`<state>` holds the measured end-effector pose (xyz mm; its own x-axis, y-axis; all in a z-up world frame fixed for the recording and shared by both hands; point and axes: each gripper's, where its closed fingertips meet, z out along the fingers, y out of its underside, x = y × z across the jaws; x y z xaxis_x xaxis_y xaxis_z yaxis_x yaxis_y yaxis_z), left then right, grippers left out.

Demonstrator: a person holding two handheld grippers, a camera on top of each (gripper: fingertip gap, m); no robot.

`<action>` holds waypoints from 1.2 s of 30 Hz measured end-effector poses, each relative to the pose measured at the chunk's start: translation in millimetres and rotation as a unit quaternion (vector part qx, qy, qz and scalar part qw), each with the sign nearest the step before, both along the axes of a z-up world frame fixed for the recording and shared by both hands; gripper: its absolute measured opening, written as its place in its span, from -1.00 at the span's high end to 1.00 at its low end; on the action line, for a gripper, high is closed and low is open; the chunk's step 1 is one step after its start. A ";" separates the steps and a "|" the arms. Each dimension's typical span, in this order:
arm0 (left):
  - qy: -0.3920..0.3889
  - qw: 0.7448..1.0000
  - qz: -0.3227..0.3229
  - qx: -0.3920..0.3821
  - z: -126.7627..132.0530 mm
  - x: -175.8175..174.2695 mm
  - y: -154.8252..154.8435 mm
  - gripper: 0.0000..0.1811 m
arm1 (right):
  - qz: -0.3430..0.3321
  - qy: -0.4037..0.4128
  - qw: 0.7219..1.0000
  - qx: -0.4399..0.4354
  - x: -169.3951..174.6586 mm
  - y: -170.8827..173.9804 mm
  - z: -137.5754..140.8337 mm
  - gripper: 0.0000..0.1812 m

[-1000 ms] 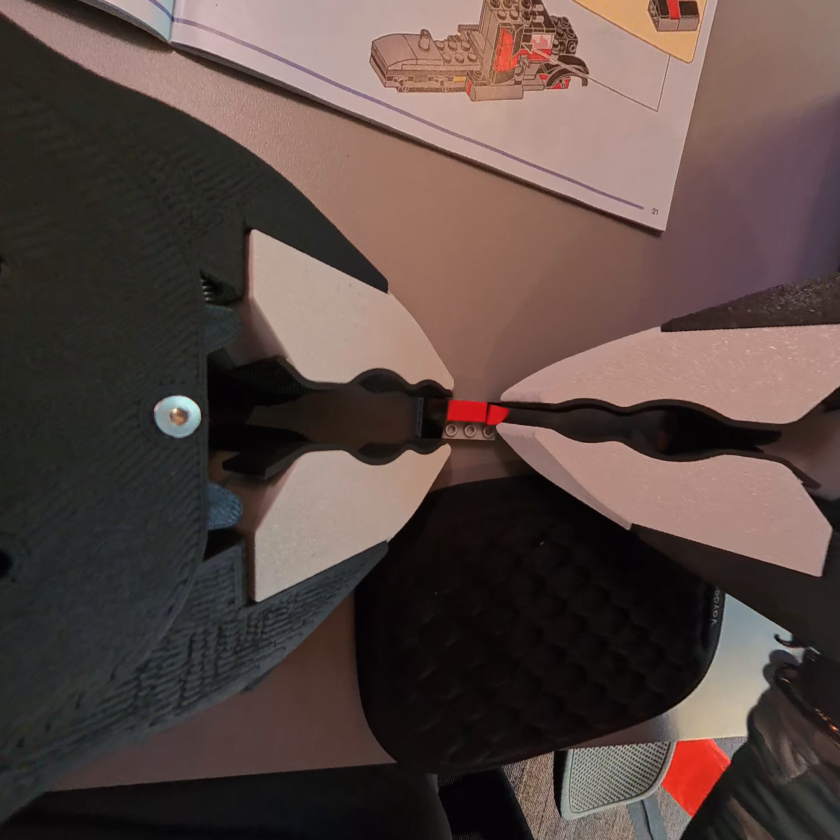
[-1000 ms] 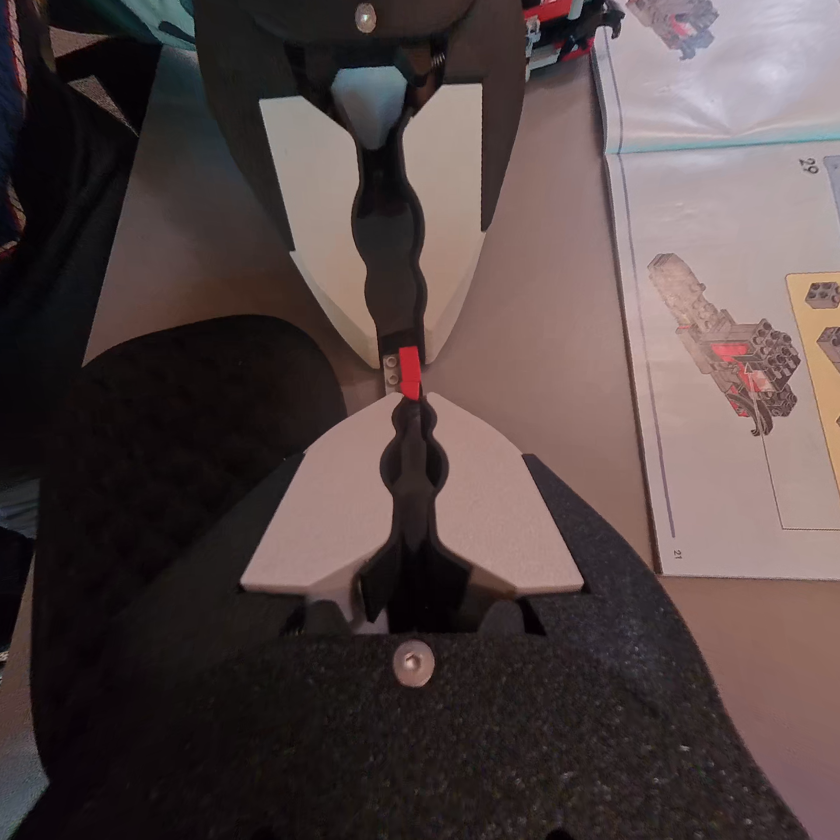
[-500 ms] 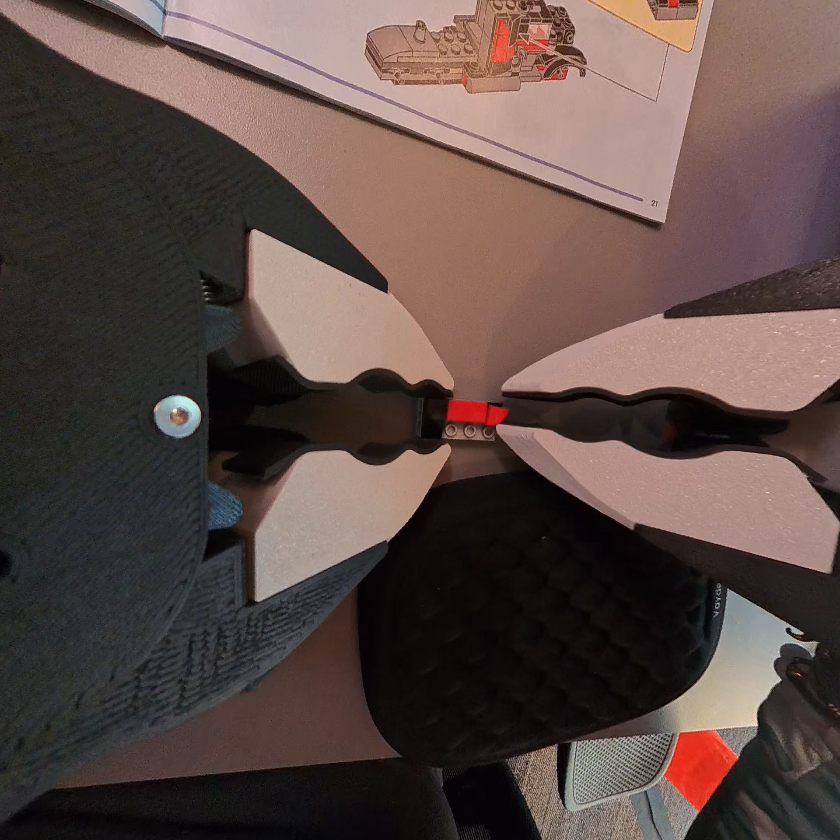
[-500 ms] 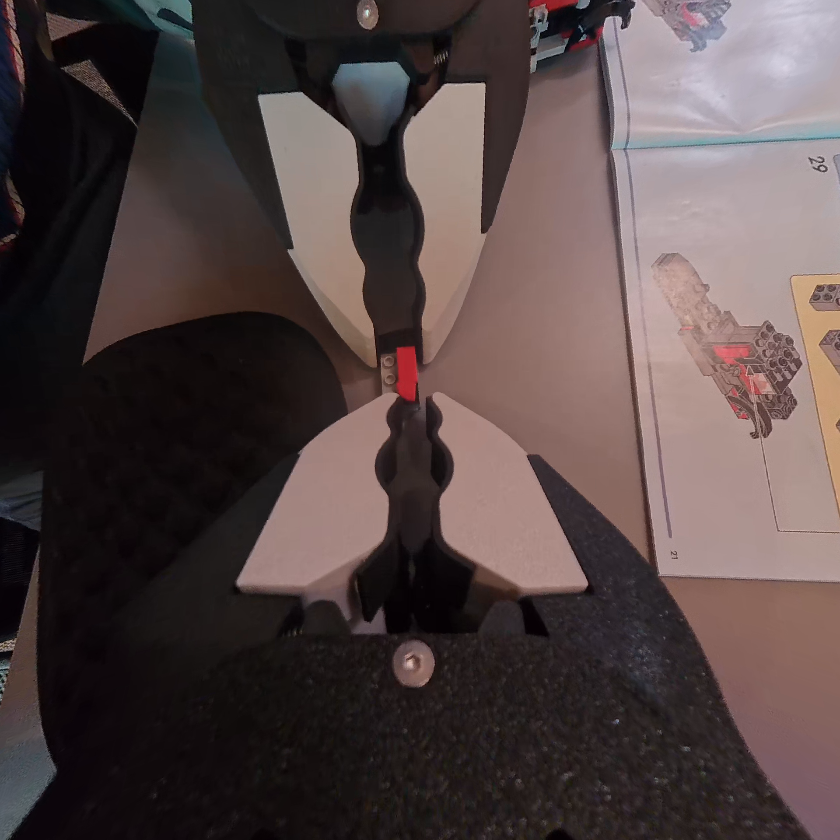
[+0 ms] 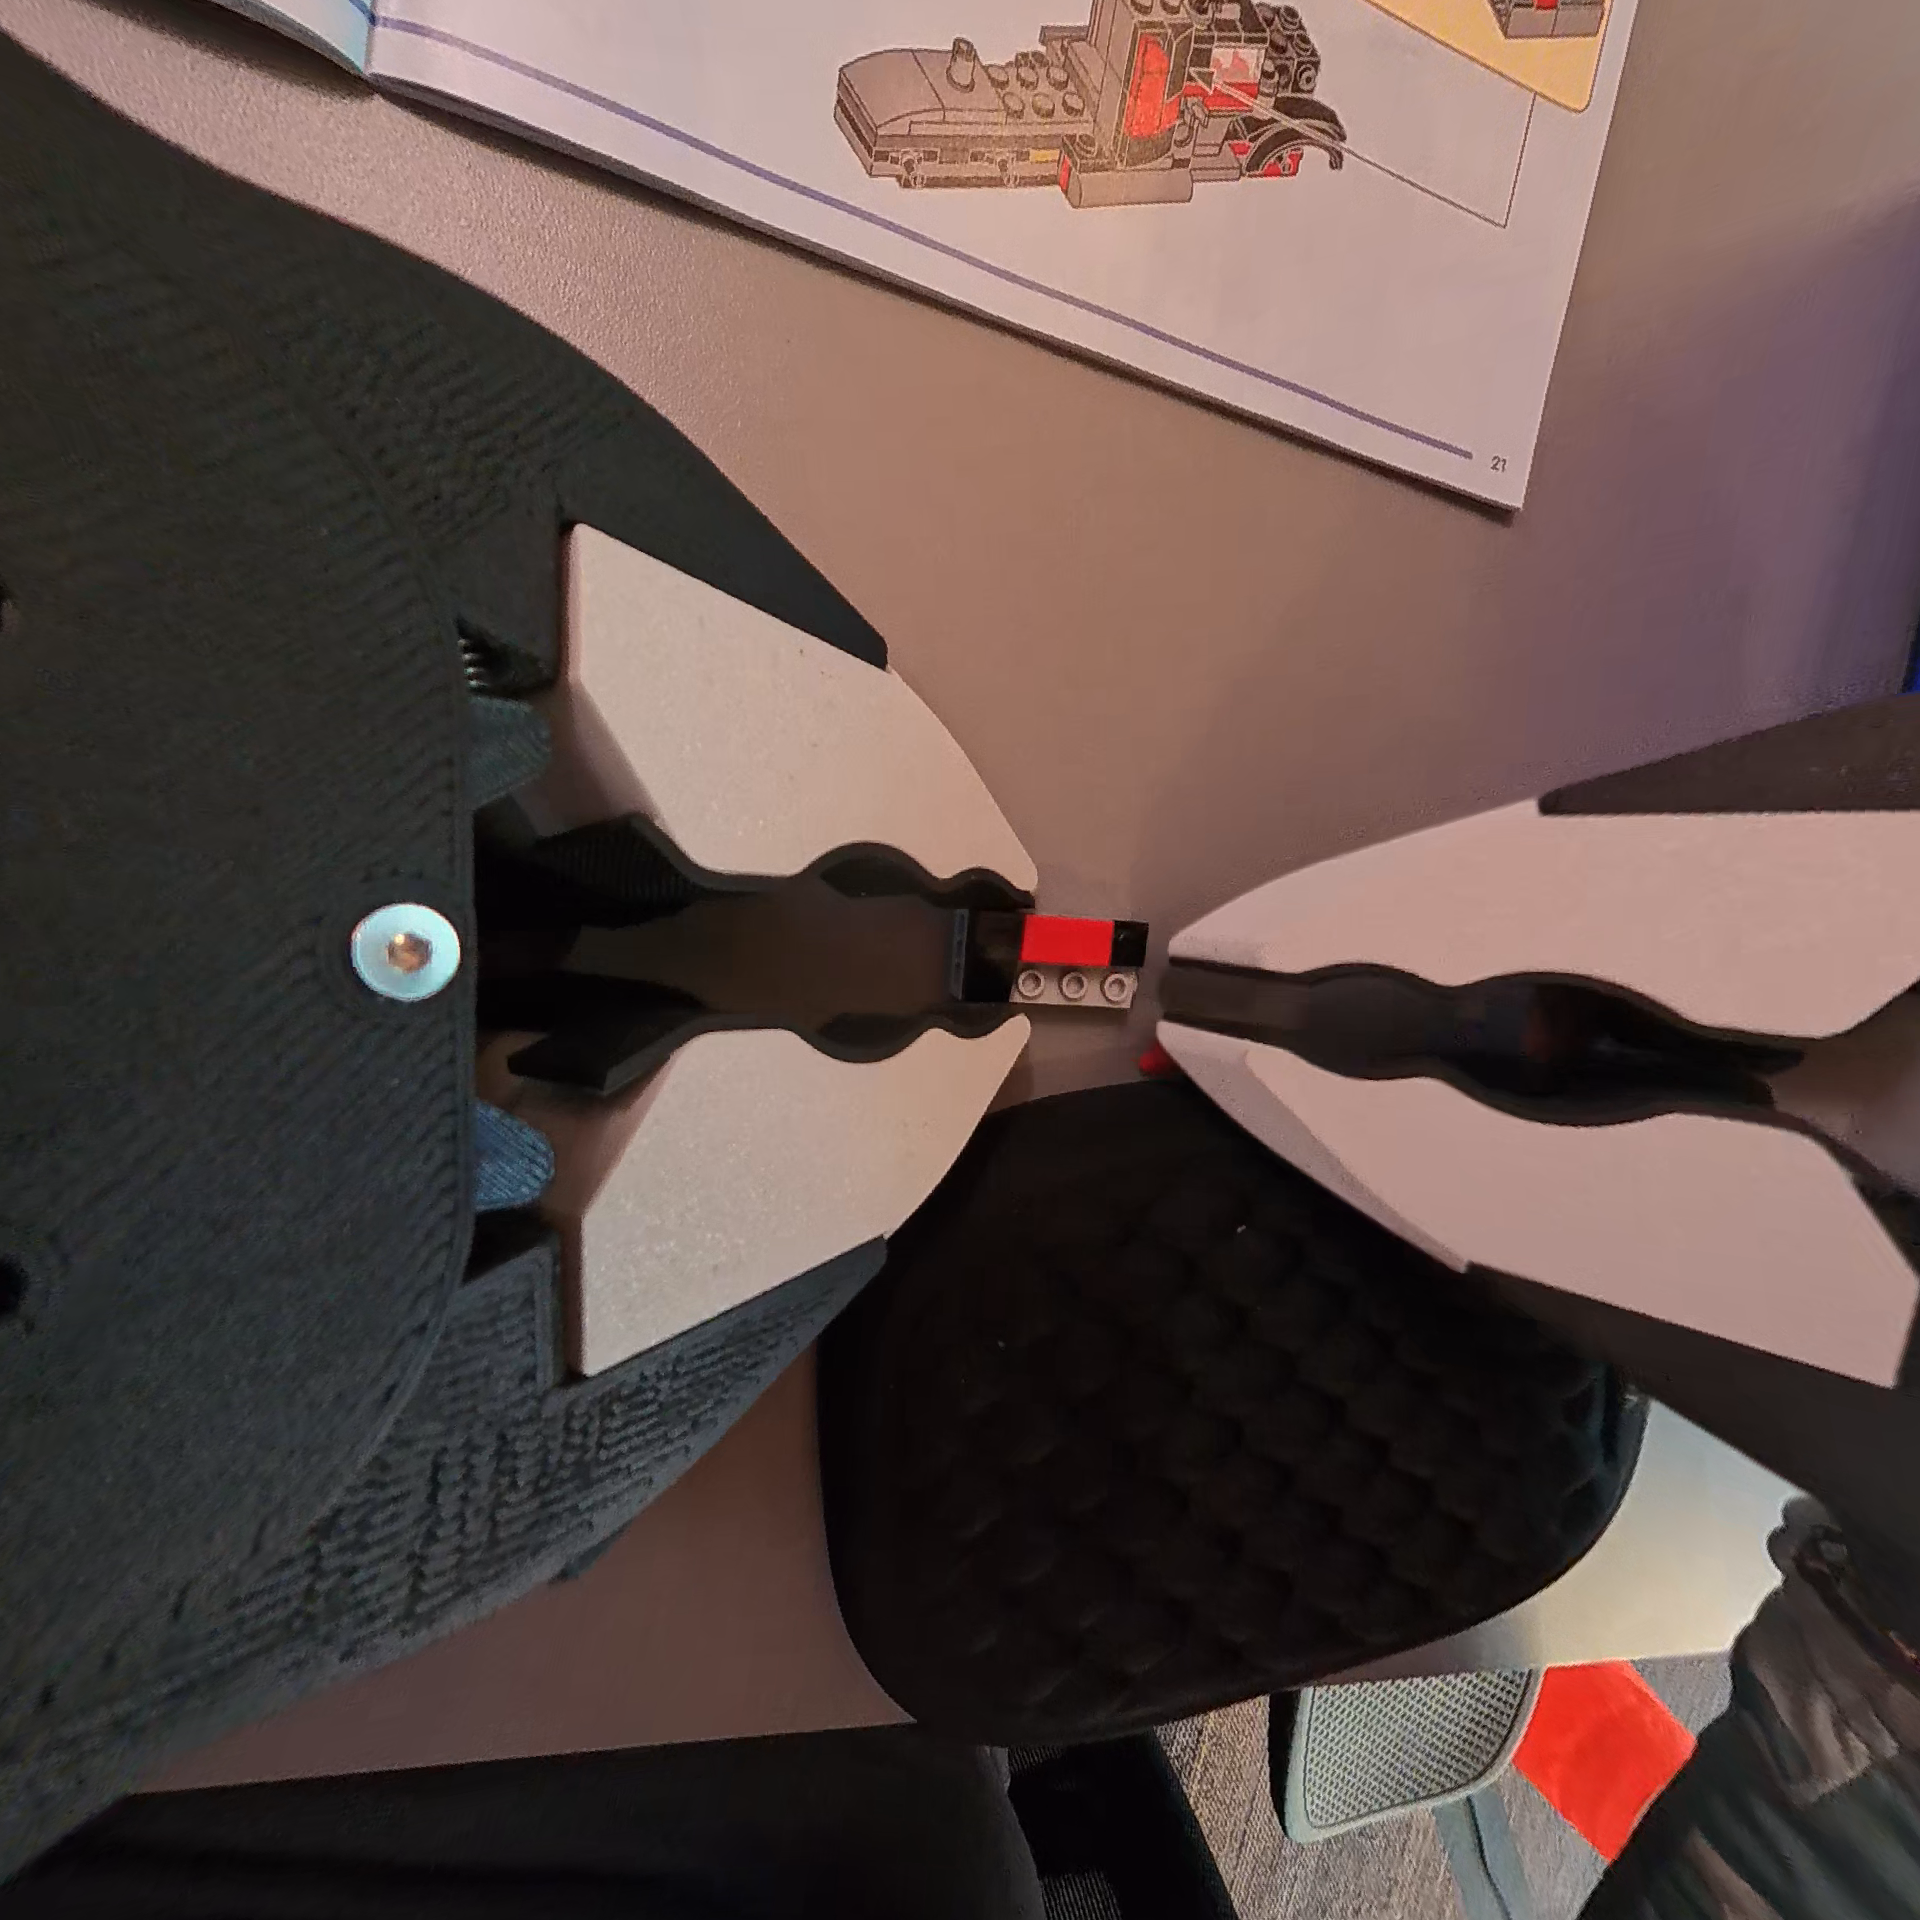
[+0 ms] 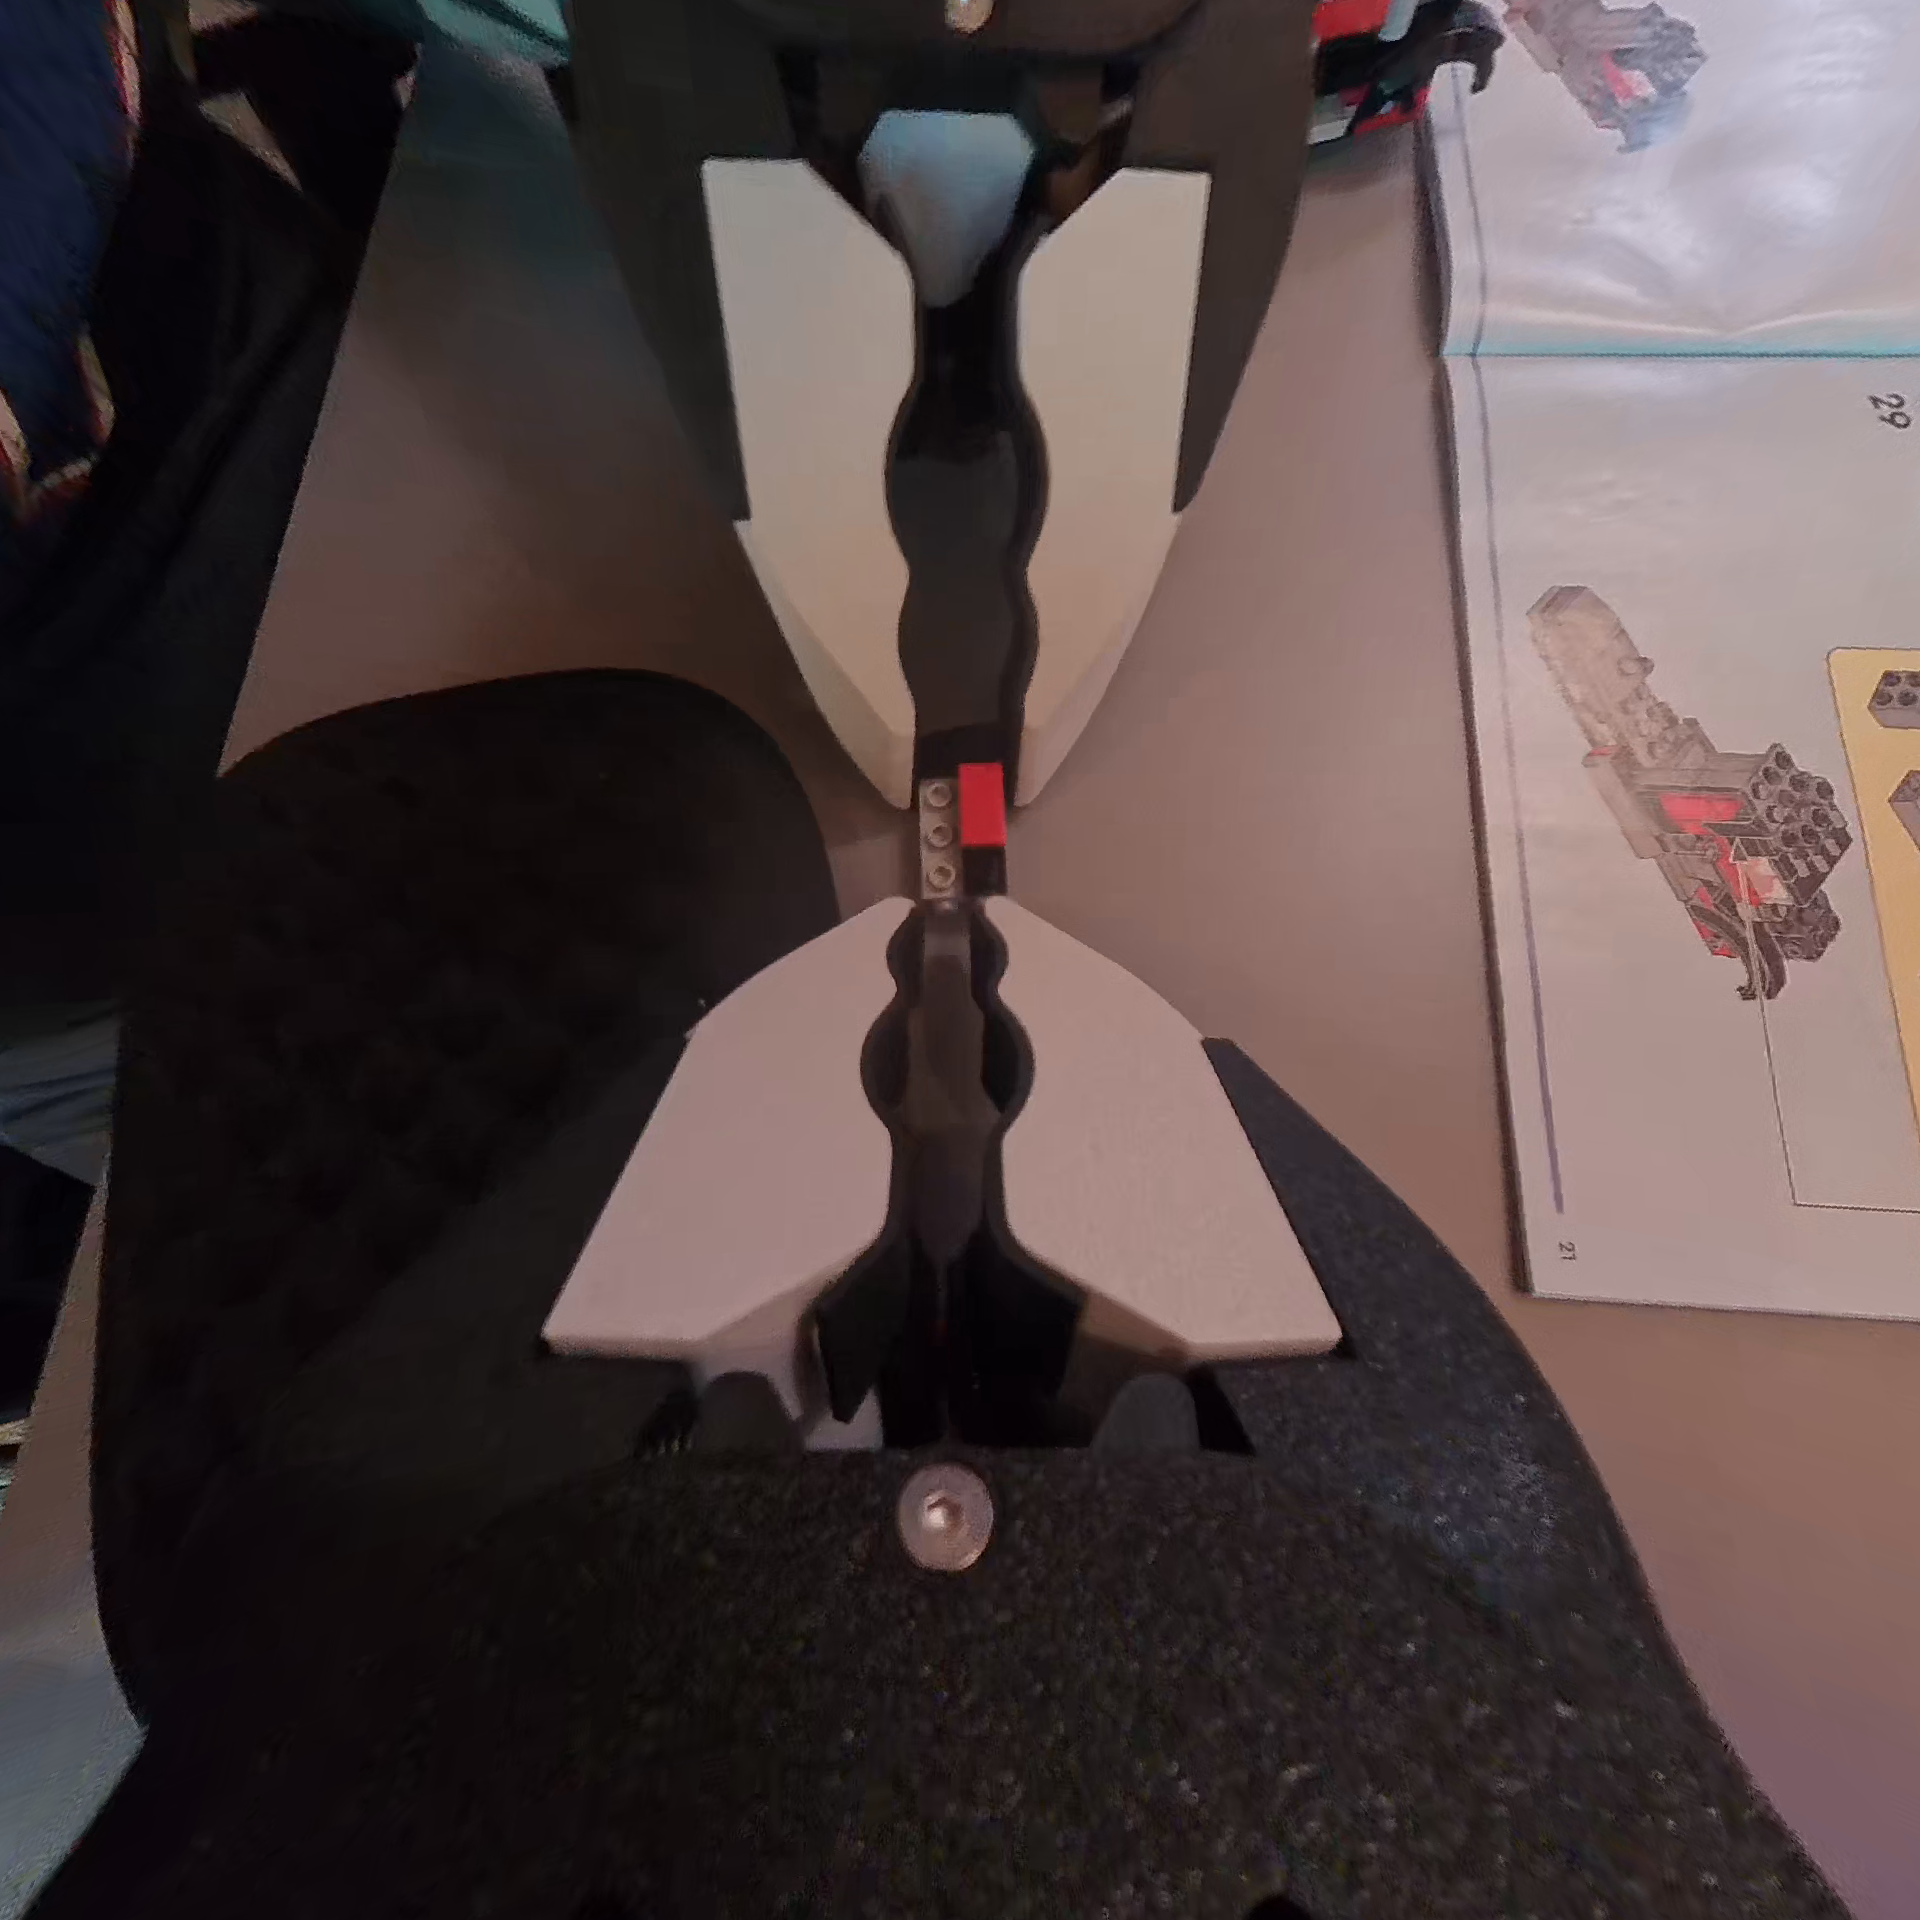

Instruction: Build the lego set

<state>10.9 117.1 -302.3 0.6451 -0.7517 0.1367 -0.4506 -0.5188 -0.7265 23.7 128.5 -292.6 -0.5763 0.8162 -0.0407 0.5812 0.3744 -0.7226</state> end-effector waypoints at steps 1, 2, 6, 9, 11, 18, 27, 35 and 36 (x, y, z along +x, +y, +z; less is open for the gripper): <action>0.000 1.000 0.000 0.000 0.0 0.0 0.0 0.80 | 0.001 0.002 1.000 0.007 1.6 -0.4 -0.5 0.90; 0.000 1.000 0.000 0.000 0.0 0.0 0.0 0.79 | 0.001 0.001 1.000 0.010 3.9 -0.9 0.1 0.89; 0.022 1.000 0.002 0.006 -0.3 -2.0 0.4 0.75 | -0.017 -0.041 0.998 0.033 16.2 7.5 -1.1 0.90; 0.044 0.999 0.011 0.012 -0.9 -5.2 2.8 0.72 | -0.008 -0.078 0.997 0.027 22.0 6.9 -1.9 0.92; 0.053 0.998 0.020 0.015 -0.9 -6.7 3.2 0.54 | -0.012 -0.108 0.994 0.009 24.6 4.9 -4.6 0.94; 0.010 0.996 0.058 0.061 26.9 -8.3 -8.6 0.72 | -0.087 -0.150 0.984 -0.037 30.4 0.9 -6.9 1.00; -0.064 0.996 0.057 -0.029 13.8 25.9 -21.5 0.98 | -0.134 -0.171 0.976 -0.021 27.9 4.8 -11.3 1.00; -0.084 0.995 0.034 -0.044 17.0 37.3 -37.7 0.99 | -0.094 -0.182 0.977 -0.049 42.5 -13.7 5.8 1.00; -0.087 0.995 0.036 -0.044 18.6 34.5 -38.0 0.96 | -0.098 -0.160 0.982 -0.031 36.2 -7.0 7.1 1.00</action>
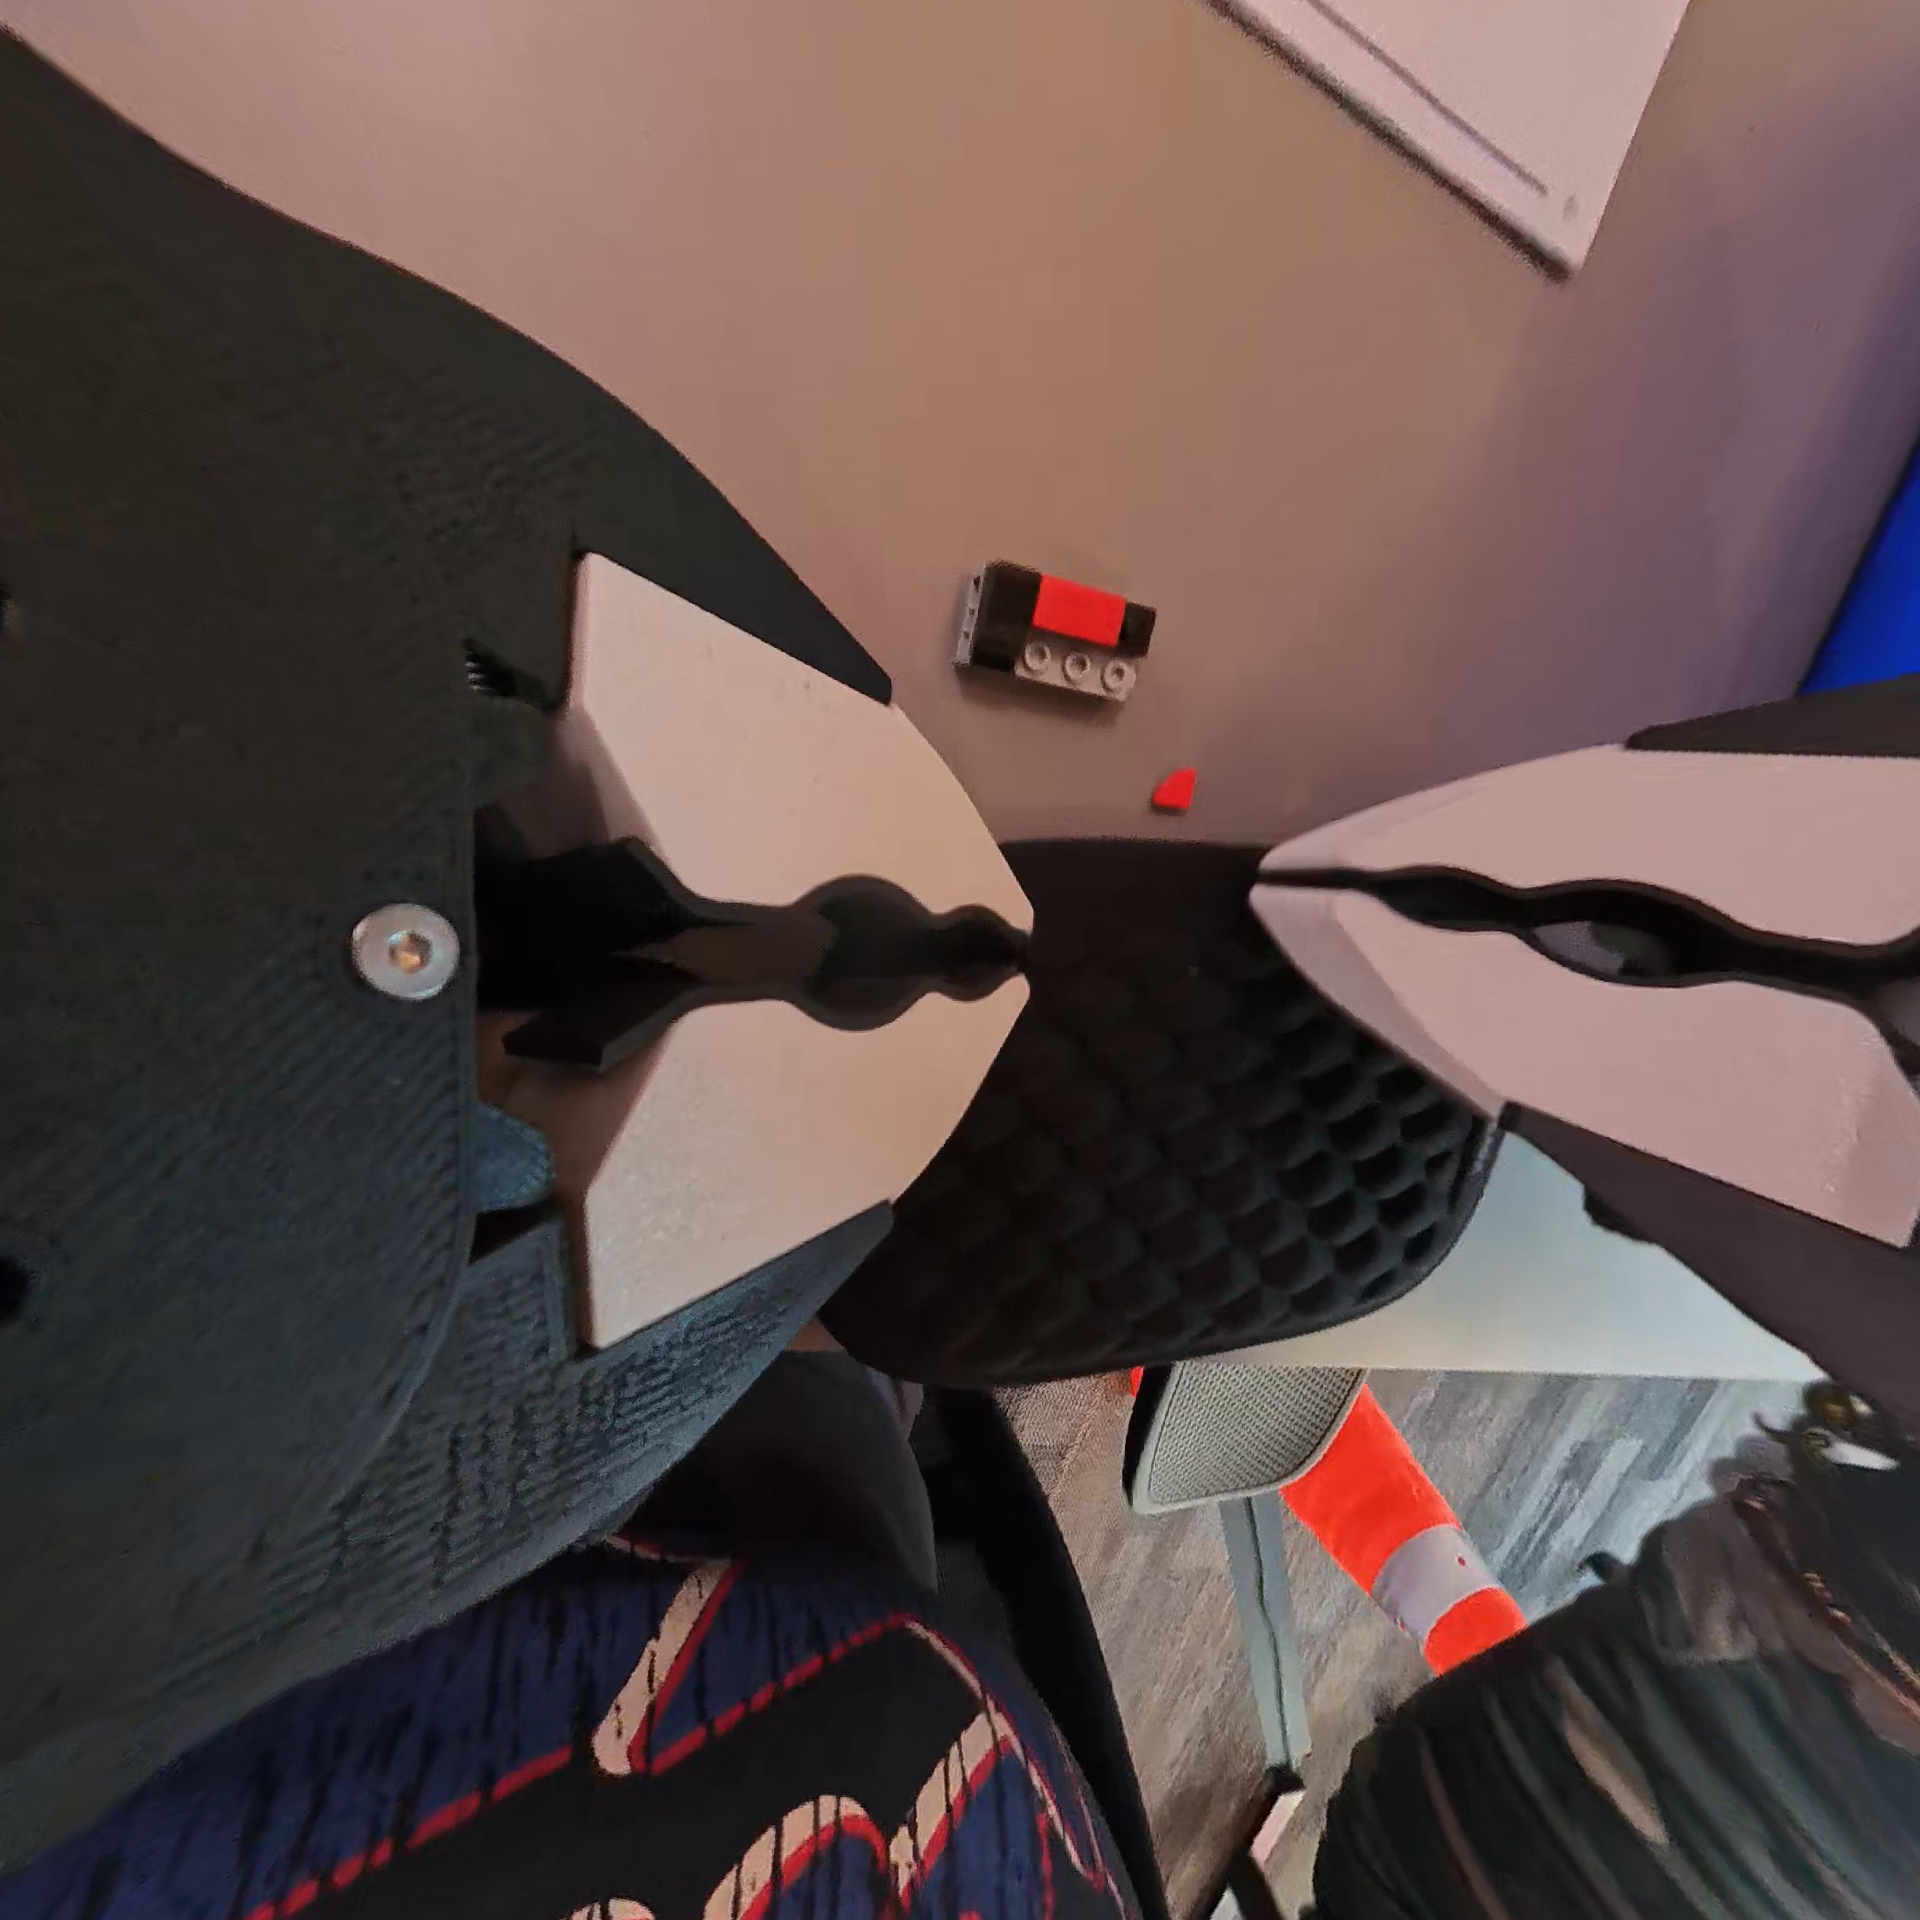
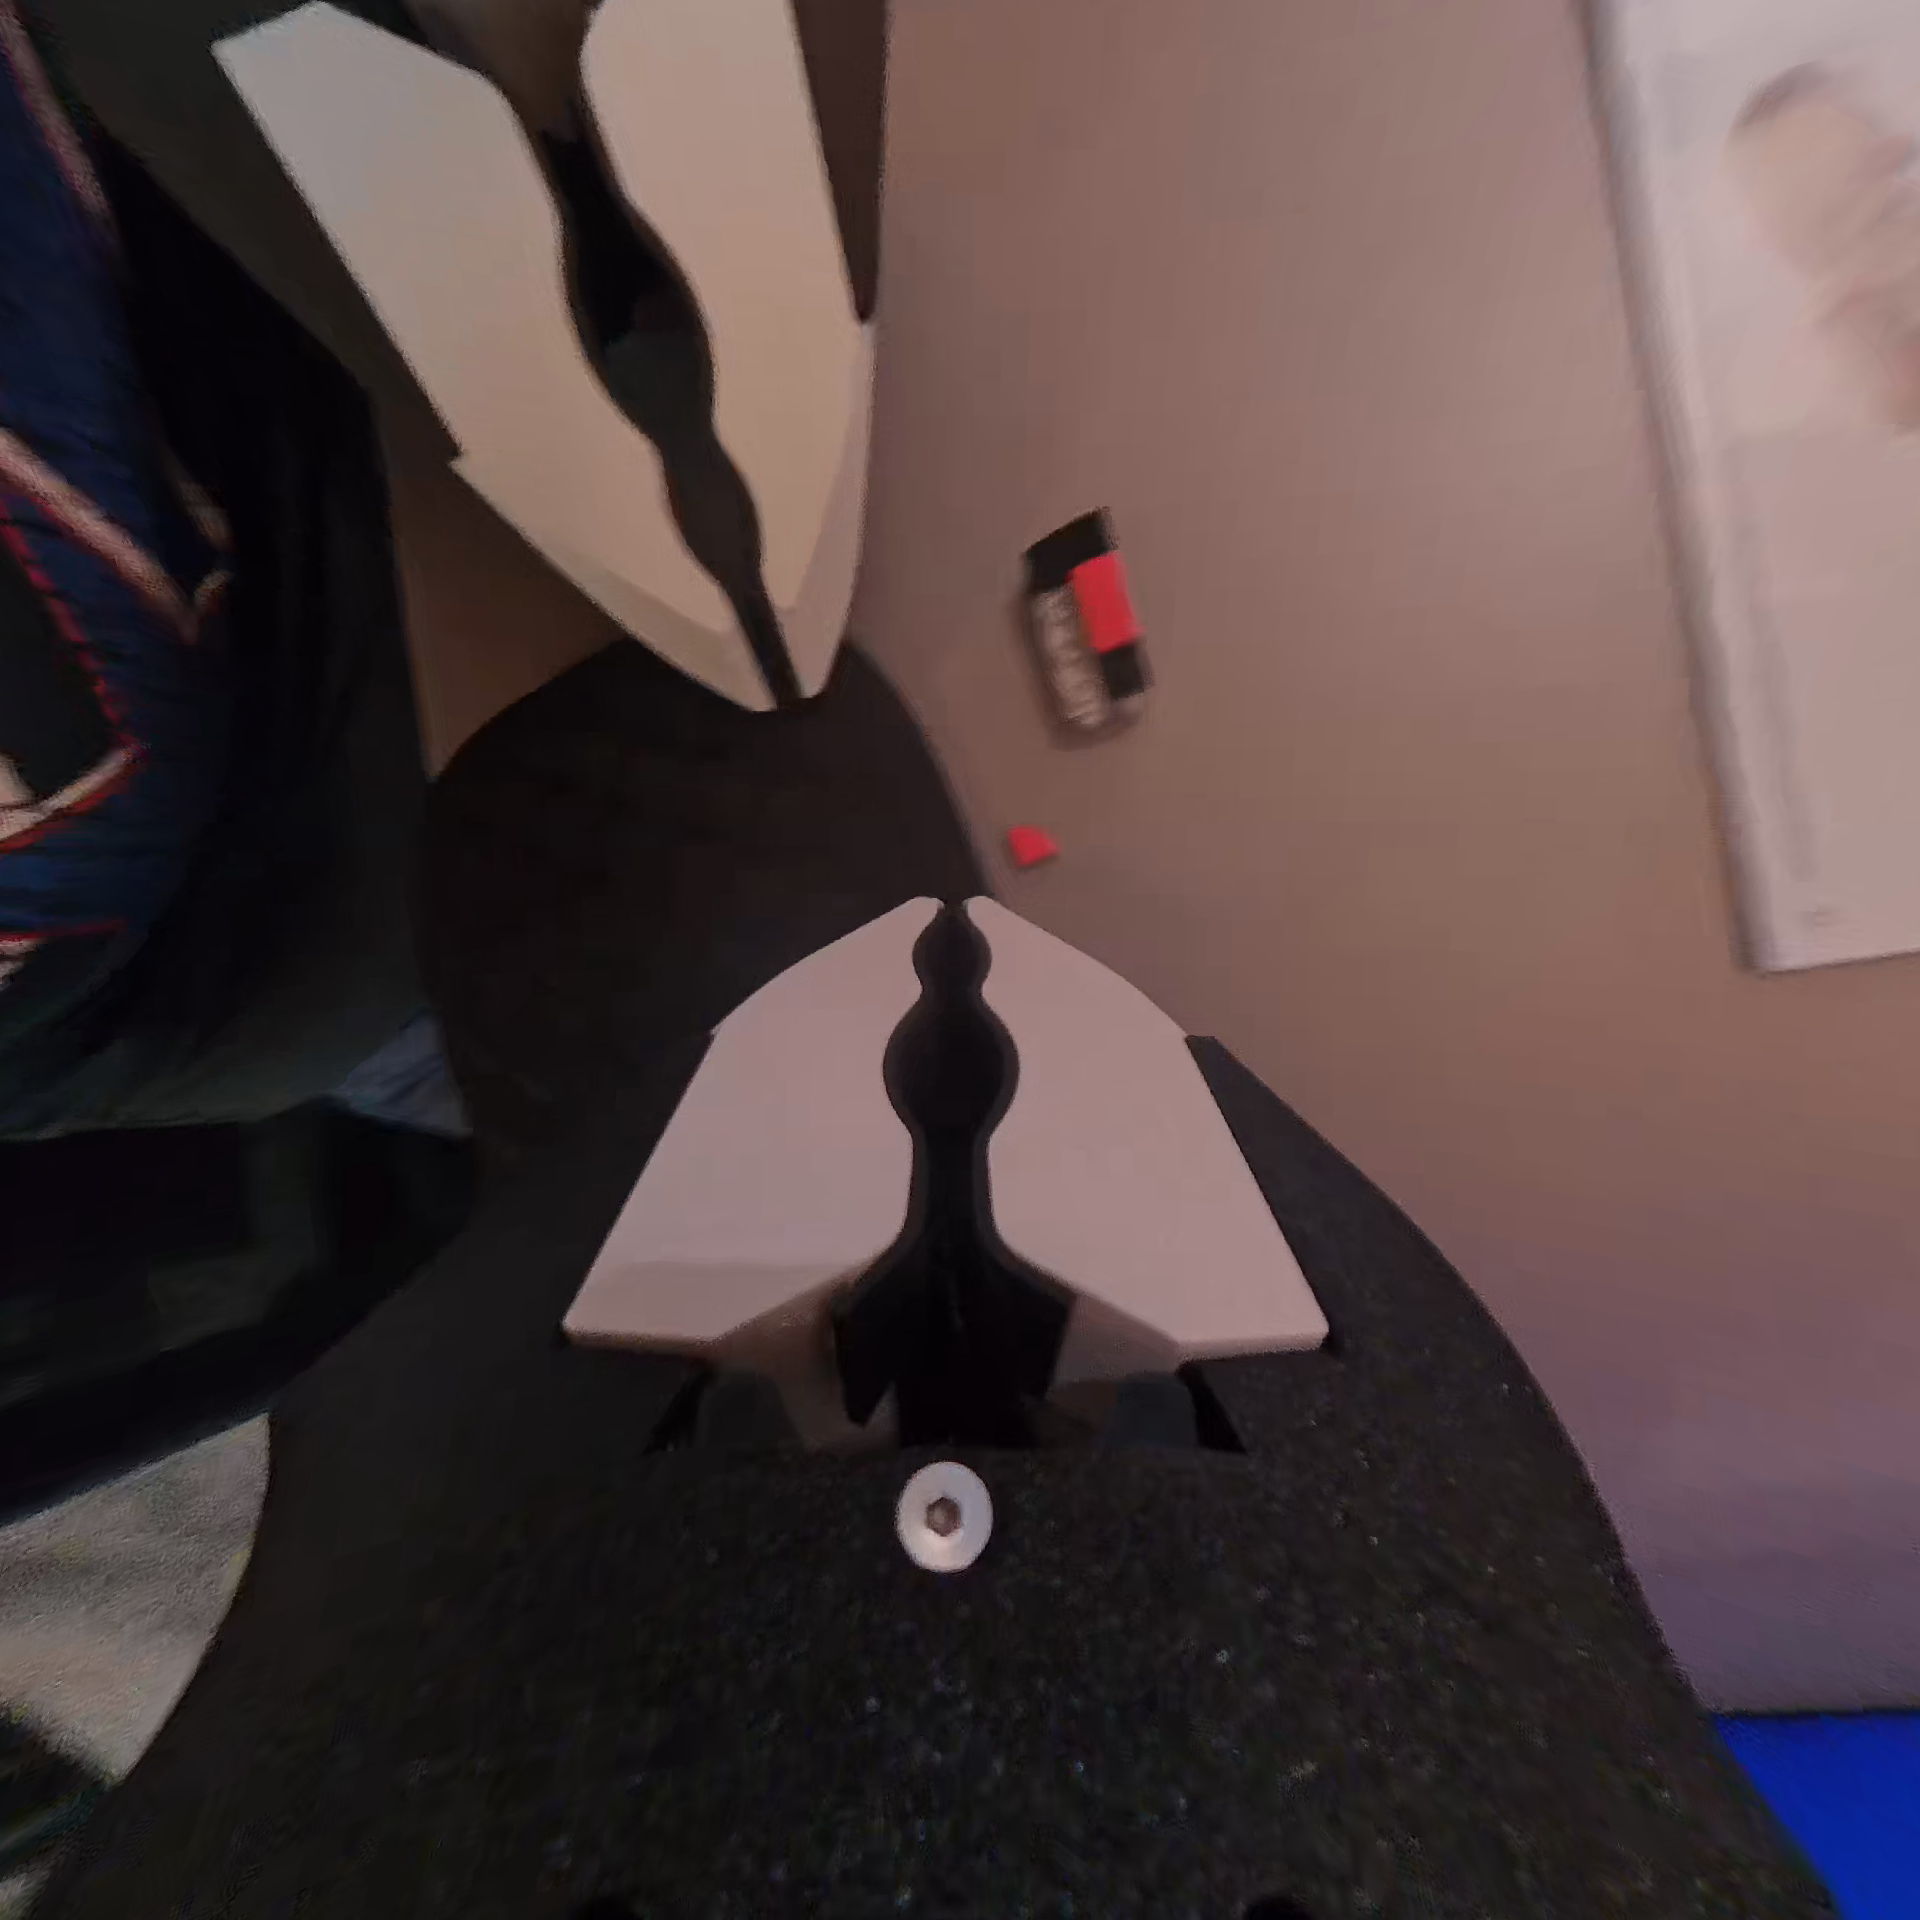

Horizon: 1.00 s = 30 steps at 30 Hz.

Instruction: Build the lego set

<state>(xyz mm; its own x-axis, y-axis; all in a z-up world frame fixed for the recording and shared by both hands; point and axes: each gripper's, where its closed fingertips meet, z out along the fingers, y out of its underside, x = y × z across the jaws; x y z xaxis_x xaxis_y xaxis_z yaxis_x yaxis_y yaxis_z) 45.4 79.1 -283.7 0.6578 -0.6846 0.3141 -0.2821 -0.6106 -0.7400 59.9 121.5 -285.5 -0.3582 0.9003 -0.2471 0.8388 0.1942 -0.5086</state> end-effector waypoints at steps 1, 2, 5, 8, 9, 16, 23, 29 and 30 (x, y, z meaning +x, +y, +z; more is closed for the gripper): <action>-0.001 1.000 0.008 0.002 1.4 -4.9 1.6 0.93 | -0.003 0.025 0.999 0.025 -7.1 8.2 0.8 0.98; -0.003 1.000 0.021 0.008 3.3 -10.5 4.2 0.92 | 0.007 0.042 0.998 0.049 -11.2 14.2 0.5 0.96; -0.008 0.999 0.037 0.020 9.1 -22.5 4.3 0.91 | 0.093 0.039 0.988 0.119 -10.7 17.6 -9.2 0.81; 0.018 0.999 0.041 0.027 5.7 -33.2 3.0 0.90 | 0.147 0.044 0.981 0.120 -17.1 13.1 -12.0 0.81; 0.020 0.998 0.045 0.031 5.8 -35.2 4.0 0.89 | 0.155 0.044 0.981 0.103 -18.9 9.5 -11.6 0.81; 0.040 0.995 0.078 0.057 9.0 -47.3 19.6 0.61 | 0.193 0.023 0.978 0.080 -18.5 4.4 -17.4 0.90; 0.103 0.990 0.062 0.075 -1.7 -47.9 39.0 0.43 | 0.168 0.033 0.981 0.090 -18.2 7.6 -18.6 0.90; 0.099 0.992 0.050 0.057 -13.5 -43.1 44.1 0.52 | 0.145 0.028 0.986 0.082 -18.1 9.2 -19.1 0.91; 0.098 0.992 0.049 0.055 -15.2 -42.3 44.0 0.58 | 0.133 0.028 0.988 0.076 -18.4 9.3 -18.9 0.91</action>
<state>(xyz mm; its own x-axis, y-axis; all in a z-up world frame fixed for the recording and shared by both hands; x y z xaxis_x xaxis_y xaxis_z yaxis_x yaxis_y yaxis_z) 3.2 123.1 -299.0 0.7637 -0.6377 0.1000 -0.3712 -0.5606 -0.7402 41.5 130.8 -304.5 -0.5970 0.7972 -0.0901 0.7192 0.4821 -0.5004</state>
